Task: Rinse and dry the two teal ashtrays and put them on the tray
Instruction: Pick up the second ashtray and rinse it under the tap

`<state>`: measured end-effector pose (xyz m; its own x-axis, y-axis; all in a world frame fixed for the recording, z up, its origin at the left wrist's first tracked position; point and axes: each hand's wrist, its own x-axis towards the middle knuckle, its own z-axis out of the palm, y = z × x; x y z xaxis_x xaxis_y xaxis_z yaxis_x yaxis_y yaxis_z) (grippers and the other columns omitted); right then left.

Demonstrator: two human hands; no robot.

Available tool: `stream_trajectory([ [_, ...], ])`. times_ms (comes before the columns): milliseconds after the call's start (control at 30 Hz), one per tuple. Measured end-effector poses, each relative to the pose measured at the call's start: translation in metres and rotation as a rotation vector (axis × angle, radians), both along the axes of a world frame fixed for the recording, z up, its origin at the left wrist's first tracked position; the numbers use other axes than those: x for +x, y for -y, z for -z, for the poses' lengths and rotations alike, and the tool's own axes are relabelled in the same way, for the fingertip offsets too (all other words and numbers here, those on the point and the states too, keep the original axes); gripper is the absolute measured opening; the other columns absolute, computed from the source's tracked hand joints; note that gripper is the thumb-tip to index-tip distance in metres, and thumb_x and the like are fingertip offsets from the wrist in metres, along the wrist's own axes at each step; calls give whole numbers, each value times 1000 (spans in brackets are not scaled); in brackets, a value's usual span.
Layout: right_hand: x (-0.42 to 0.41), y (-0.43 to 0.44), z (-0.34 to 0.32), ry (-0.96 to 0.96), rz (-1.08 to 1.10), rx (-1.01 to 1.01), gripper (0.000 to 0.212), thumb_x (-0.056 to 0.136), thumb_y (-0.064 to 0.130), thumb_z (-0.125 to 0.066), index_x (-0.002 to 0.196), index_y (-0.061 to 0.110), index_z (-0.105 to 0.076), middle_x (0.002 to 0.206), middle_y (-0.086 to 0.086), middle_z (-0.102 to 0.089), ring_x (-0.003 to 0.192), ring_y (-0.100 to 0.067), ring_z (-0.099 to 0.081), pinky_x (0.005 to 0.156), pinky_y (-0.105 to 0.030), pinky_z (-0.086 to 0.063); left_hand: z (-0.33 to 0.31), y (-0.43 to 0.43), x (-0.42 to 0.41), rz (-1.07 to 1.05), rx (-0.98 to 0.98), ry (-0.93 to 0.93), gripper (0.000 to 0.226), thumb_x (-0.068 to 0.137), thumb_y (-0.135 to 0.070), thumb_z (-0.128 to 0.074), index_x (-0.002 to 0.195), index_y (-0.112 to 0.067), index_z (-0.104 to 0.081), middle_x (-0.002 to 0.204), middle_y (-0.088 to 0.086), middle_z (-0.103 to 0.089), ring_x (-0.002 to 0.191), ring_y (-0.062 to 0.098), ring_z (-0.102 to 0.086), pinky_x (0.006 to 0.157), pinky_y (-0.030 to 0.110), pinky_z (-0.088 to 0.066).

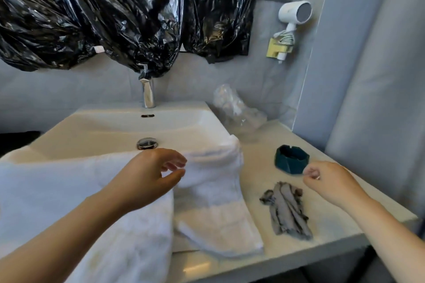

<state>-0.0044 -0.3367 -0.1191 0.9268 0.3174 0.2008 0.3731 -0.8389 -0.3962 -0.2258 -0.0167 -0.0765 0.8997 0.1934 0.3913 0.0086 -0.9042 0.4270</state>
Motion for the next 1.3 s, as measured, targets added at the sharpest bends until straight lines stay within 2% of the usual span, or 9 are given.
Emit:
stream_trajectory([
  [133,38,0,11,51,0,-44,28,88,22,-64,115,15,-67,114,-3,-67,99,-22,-61,80,-30,-48,-1,15,13,11,15,-33,21,89,-29,-62,109,-28,-69,99,-22,-67,90,-9,-62,80,8,-49],
  [300,74,-13,23,62,-25,-78,42,89,23,-62,130,15,-59,129,-7,-59,112,-23,-57,89,-32,-47,-4,24,21,2,42,-44,21,89,-32,-62,109,-31,-68,100,-25,-65,89,-12,-61,80,11,-50],
  [433,94,-23,35,-35,-46,-149,56,91,27,-62,143,15,-45,139,-11,-49,122,-26,-52,97,-35,-46,-8,31,27,14,52,-53,21,89,-35,-61,109,-34,-67,100,-27,-65,90,-12,-60,79,8,-49],
  [600,103,-32,50,-27,-23,-159,44,91,27,-62,131,12,-51,125,-10,-50,105,-26,-58,88,-37,-50,-11,34,33,26,63,-54,22,89,-37,-60,110,-38,-65,102,-28,-63,93,-11,-60,75,4,-46],
  [767,96,-29,51,16,-5,-112,26,92,25,-63,115,15,-56,117,-4,-54,97,-22,-58,80,-34,-47,-5,31,40,36,46,-68,22,89,-38,-60,110,-38,-64,101,-28,-62,93,-11,-60,73,5,-46],
  [967,48,-25,18,188,-200,38,12,92,25,-63,100,21,-55,103,9,-48,82,-14,-56,72,-31,-45,-4,33,56,53,-27,-89,24,88,-38,-60,111,-34,-66,103,-27,-62,91,-9,-61,83,12,-51],
  [1100,2,-33,-19,233,-402,133,13,88,23,-67,93,24,-55,96,20,-46,76,-2,-55,66,-15,-39,-6,35,67,64,-147,-53,45,80,-58,-52,113,-30,-67,105,-22,-66,90,-8,-62,78,9,-51],
  [1200,-33,-45,-37,226,-534,166,12,88,20,-66,94,23,-56,97,24,-46,78,0,-55,69,-11,-38,-6,32,68,74,-229,-41,56,77,-71,-44,111,-31,-66,103,-19,-68,93,-2,-64,84,20,-54],
  [1300,-59,-57,-45,241,-660,171,14,89,20,-65,96,27,-55,100,28,-43,77,-3,-54,69,-12,-38,-7,27,61,107,-446,-38,56,79,-76,-45,102,-30,-67,96,-12,-72,89,7,-69,83,35,-57],
])
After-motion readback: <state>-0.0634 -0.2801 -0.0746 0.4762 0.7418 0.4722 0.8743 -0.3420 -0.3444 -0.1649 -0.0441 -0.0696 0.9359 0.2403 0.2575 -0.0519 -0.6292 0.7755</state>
